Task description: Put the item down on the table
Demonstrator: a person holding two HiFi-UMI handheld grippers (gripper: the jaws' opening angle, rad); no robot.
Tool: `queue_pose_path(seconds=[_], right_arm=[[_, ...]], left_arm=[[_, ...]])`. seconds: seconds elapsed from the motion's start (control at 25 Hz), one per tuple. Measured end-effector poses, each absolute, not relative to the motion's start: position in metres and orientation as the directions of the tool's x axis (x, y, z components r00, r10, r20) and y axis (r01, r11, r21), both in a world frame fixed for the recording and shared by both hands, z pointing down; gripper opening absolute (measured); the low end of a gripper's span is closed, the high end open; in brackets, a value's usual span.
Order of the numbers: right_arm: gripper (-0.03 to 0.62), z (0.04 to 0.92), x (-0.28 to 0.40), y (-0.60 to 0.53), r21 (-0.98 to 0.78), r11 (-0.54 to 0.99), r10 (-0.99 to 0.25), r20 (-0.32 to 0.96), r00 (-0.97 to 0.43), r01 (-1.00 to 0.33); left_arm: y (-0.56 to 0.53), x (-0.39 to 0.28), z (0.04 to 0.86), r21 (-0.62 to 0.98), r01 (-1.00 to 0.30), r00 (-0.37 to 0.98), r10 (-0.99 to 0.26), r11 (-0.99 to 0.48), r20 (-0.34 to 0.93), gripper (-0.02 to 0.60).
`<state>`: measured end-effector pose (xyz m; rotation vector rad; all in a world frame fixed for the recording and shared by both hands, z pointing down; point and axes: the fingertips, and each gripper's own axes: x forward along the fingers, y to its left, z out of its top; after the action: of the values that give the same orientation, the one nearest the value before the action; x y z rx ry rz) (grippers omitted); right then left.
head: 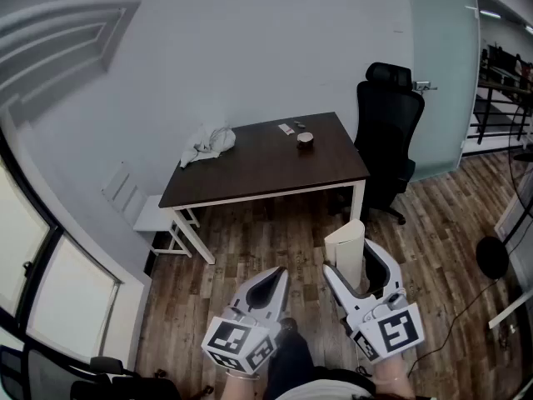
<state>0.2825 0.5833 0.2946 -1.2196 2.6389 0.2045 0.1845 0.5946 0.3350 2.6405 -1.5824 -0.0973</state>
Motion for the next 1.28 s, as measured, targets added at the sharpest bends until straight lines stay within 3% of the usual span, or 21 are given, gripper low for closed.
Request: queue_pose_path(seconds=[0.68,1.28], right_arm=[[0.296,0.313,0.288,0.529,0.005,0.629,-0.757,-0.221,-0.615,-0.777],[0.296,0.32,0.252,0.417,0.02,0.623,-0.77,-0.163,-0.617,-0.782]], left_arm=[[0.542,0.195,0.343,0.095,-0.87,0.486,-0.874,-0.484,0.004,0.018],[0.434,0.159,0.346,0.117,-0.872,0.482,-0.875,-0.476,0.035,0.018]])
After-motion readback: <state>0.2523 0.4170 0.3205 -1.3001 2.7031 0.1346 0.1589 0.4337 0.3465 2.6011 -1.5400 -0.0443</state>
